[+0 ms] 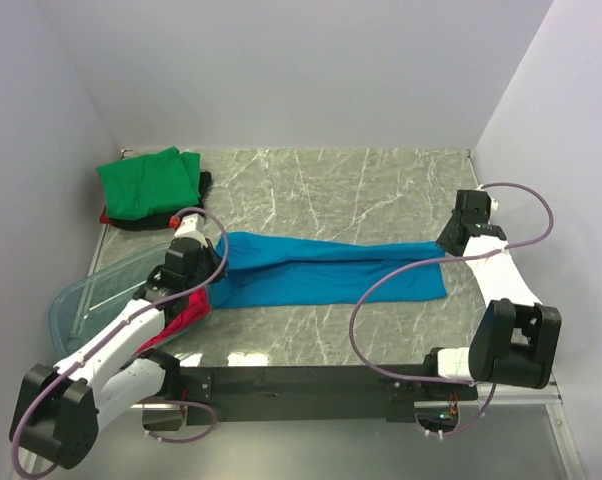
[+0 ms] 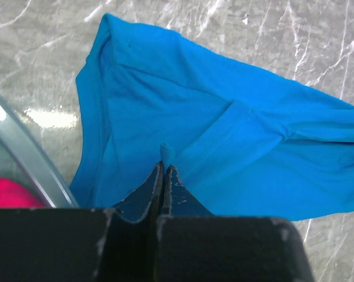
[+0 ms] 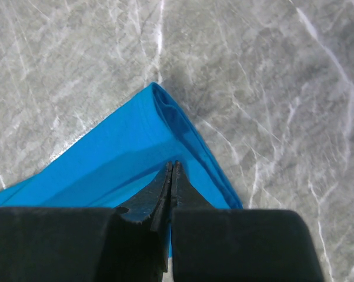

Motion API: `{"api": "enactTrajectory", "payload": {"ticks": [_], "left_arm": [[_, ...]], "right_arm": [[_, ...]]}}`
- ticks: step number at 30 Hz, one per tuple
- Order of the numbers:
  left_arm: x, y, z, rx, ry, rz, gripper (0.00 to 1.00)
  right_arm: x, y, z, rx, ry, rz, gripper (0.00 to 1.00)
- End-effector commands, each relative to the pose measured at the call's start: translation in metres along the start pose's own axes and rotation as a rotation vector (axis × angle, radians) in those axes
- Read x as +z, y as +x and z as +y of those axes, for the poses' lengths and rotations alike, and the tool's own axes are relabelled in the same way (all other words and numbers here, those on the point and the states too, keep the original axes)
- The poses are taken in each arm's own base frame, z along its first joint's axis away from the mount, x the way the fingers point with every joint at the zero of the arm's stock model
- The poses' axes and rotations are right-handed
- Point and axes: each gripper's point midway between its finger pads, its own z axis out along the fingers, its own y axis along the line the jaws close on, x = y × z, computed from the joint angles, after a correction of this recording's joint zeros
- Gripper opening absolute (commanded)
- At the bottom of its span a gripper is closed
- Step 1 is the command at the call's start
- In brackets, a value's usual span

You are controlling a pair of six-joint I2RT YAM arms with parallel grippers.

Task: Fold and stack the t-shirts
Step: Fold the tshirt

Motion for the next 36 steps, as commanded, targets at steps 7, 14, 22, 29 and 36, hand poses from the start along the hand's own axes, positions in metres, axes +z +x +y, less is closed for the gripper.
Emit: {"api": "enactTrajectory", "payload": {"ticks": [7,14,22,29,36], "left_arm": [[-0.013,0.007,-0.002,-0.018,-0.017,-0.009,0.05],[-0.029,0.011,-0.006,-0.039,-0.037,-0.01,0.56],[-0.019,-0.001,-0.027,-0.037,0.011,-0.018,0.65],[0.015,-0.004,-0.03,0.023,-0.044,0.006,0.69],[0.033,-0.034,-0.034,0.065,-0.109,-0.053,0.76]], "right_arm": [[-0.014,0.006,-0.019,0.005,0.072,-0.035,0.0],[-0.02,0.009,-0.031,0.033,0.117,-0.056,0.47],[-0.048,-0.016,-0.002,0.045,-0.056,-0.168,0.61],[-0.031,0.011,0.069,-0.089,-0.225,-0.062,0.61],[-0.039,0.058,0.175,-0.23,-0.525,0.053,0.6]]}}
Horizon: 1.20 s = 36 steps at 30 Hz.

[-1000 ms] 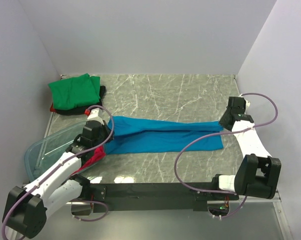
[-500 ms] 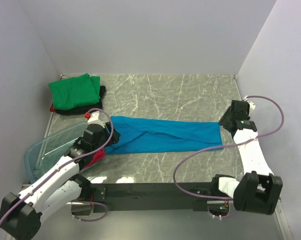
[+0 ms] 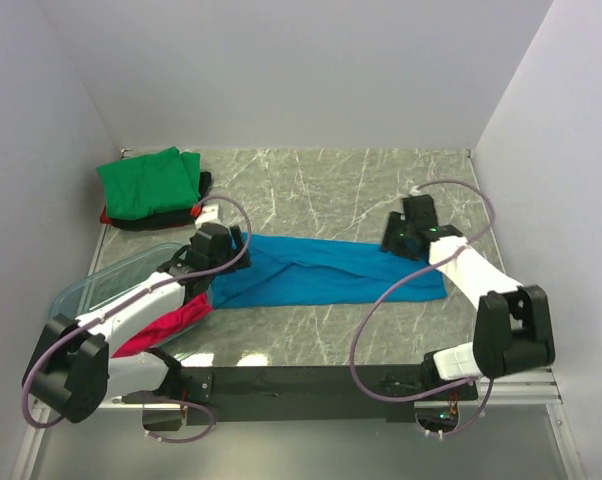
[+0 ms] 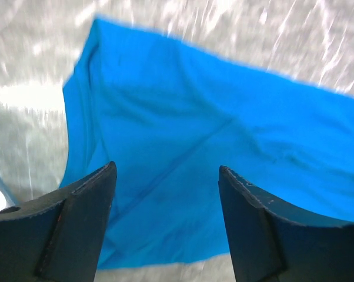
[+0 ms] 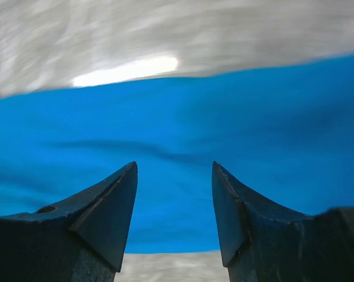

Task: Fold and stack the t-shirts
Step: Fold the tshirt

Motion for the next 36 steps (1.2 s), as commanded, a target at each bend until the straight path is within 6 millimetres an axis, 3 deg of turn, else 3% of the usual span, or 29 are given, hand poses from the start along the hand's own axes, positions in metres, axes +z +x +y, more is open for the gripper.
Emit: {"api": "enactTrajectory", "payload": {"ticks": [1,5,9,11,17,23,30,36], "left_arm": [[0.01,-0.04,-0.013,0.021,-0.013,-0.103,0.76],[0.032,-0.048,-0.006,0.009,-0.045,-0.088,0.77],[0.045,-0.05,-0.001,-0.019,-0.021,-0.063,0.76],[0.052,-0.053,-0.006,-0.032,0.017,-0.066,0.75],[0.068,-0.055,-0.013,-0.049,0.069,-0.054,0.75],[0.09,-0.045,-0.001,-0.072,0.038,-0.002,0.75],[0.097,-0.03,0.014,-0.094,0.013,0.038,0.75],[0.097,-0.029,0.021,-0.101,0.009,0.042,0.75]], "right_arm": [[-0.004,-0.025,0.082,-0.05,-0.261,-0.056,0.6],[-0.008,-0.015,0.174,-0.154,-0.506,-0.03,0.6],[0.005,0.01,0.235,-0.263,-0.613,0.037,0.6],[0.014,0.016,0.261,-0.302,-0.655,0.052,0.6],[0.024,0.042,0.31,-0.367,-0.78,0.099,0.59],[0.033,0.066,0.33,-0.432,-0.797,0.138,0.59],[0.034,0.086,0.332,-0.467,-0.787,0.166,0.51],[0.043,0.096,0.327,-0.478,-0.751,0.186,0.44]]}}
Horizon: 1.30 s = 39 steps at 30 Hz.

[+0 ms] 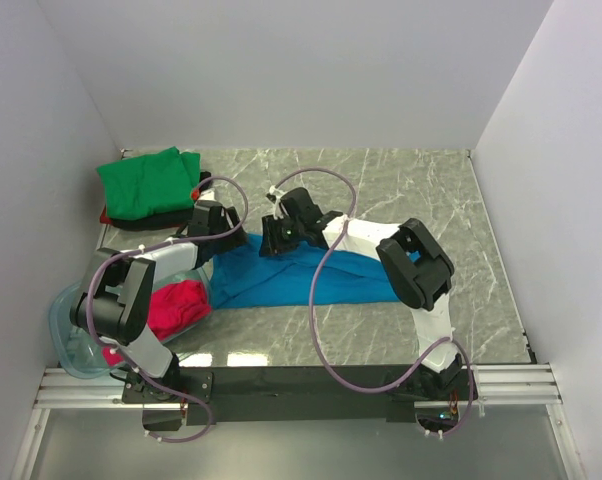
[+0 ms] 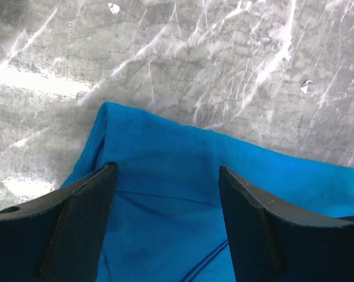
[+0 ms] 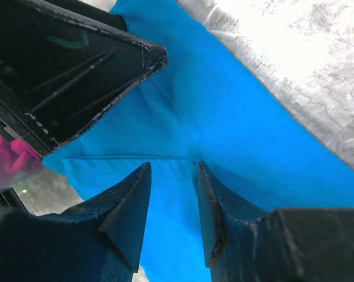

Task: Fold and stack the t-shirts
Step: Fold the tshirt

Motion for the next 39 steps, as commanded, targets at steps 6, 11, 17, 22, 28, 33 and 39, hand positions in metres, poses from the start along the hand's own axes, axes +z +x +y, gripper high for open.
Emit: {"api": "enactTrajectory", "payload": {"ticks": [6,11,17,22,28,33,39], "left_arm": [[-0.002,-0.009,-0.001,-0.004,0.022,-0.026,0.75],[-0.003,-0.01,-0.003,-0.003,0.031,-0.027,0.75],[-0.004,-0.012,-0.003,0.0,0.033,-0.03,0.75],[-0.001,-0.011,-0.004,-0.002,0.034,-0.022,0.75],[-0.001,-0.012,-0.003,0.0,0.034,-0.022,0.75],[-0.003,-0.013,-0.002,0.0,0.034,-0.025,0.75],[-0.006,-0.016,-0.004,-0.001,0.04,-0.032,0.76]], "right_arm": [[0.005,-0.013,-0.003,-0.038,0.04,-0.036,0.44],[0.004,-0.015,-0.009,-0.046,0.075,-0.035,0.44],[0.006,-0.007,-0.009,-0.044,0.062,-0.016,0.33],[0.007,0.003,-0.007,-0.053,0.05,0.004,0.25],[0.009,0.01,-0.008,-0.056,0.058,0.015,0.22],[0.011,0.012,-0.012,-0.059,0.074,0.024,0.25],[0.012,0.013,-0.016,-0.067,0.099,0.025,0.28]]}}
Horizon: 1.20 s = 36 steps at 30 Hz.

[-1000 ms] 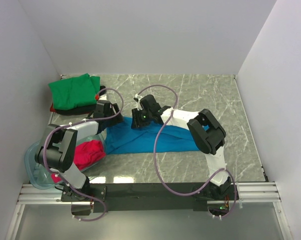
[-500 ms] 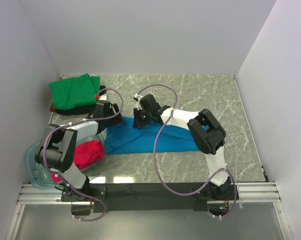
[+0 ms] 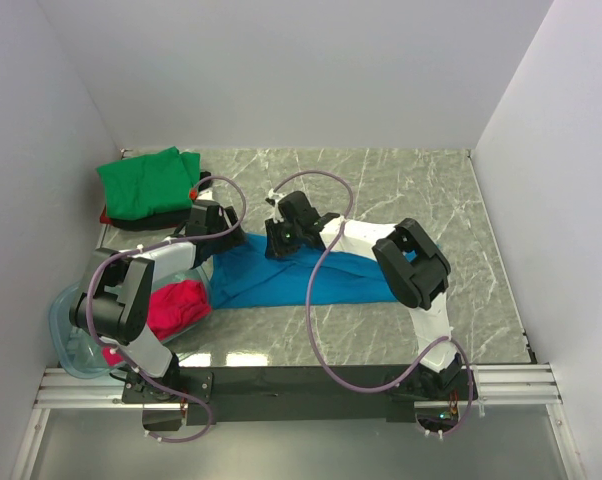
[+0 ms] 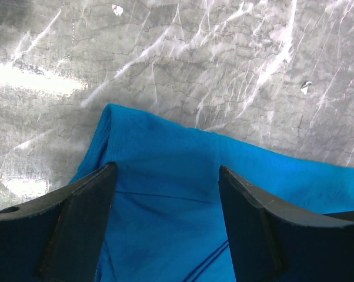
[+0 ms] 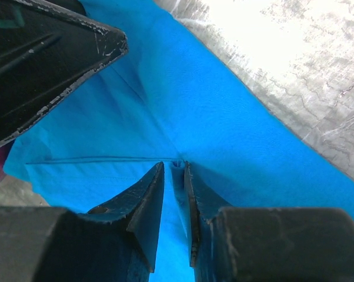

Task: Fold and stack the t-shirts
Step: Fold the tshirt

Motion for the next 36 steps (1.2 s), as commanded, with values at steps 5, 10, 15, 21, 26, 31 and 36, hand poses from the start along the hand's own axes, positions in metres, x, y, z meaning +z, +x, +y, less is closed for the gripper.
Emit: {"api": "enactTrajectory", "payload": {"ticks": [5,10,15,21,26,31,36], "left_arm": [[-0.007,-0.014,-0.007,0.01,0.032,-0.036,0.76],[-0.007,-0.014,-0.008,0.01,0.035,-0.036,0.76],[-0.006,-0.014,-0.007,0.012,0.032,-0.036,0.75],[-0.002,-0.014,-0.007,0.01,0.027,-0.026,0.75],[-0.001,-0.014,-0.005,0.012,0.021,-0.025,0.76],[0.0,-0.013,-0.003,0.012,0.021,-0.019,0.75],[0.001,-0.012,-0.002,0.013,0.014,-0.016,0.75]], "right_arm": [[0.007,0.004,-0.007,-0.03,0.046,0.007,0.29],[0.009,0.004,-0.007,-0.033,0.044,0.013,0.25],[0.006,0.007,-0.004,-0.042,0.035,0.019,0.02],[-0.024,0.009,0.013,-0.051,-0.014,-0.034,0.0],[-0.045,0.03,0.022,-0.056,-0.034,-0.048,0.0],[-0.053,0.044,0.026,-0.058,-0.035,-0.052,0.0],[-0.052,0.062,0.036,-0.063,-0.053,-0.02,0.02]]}}
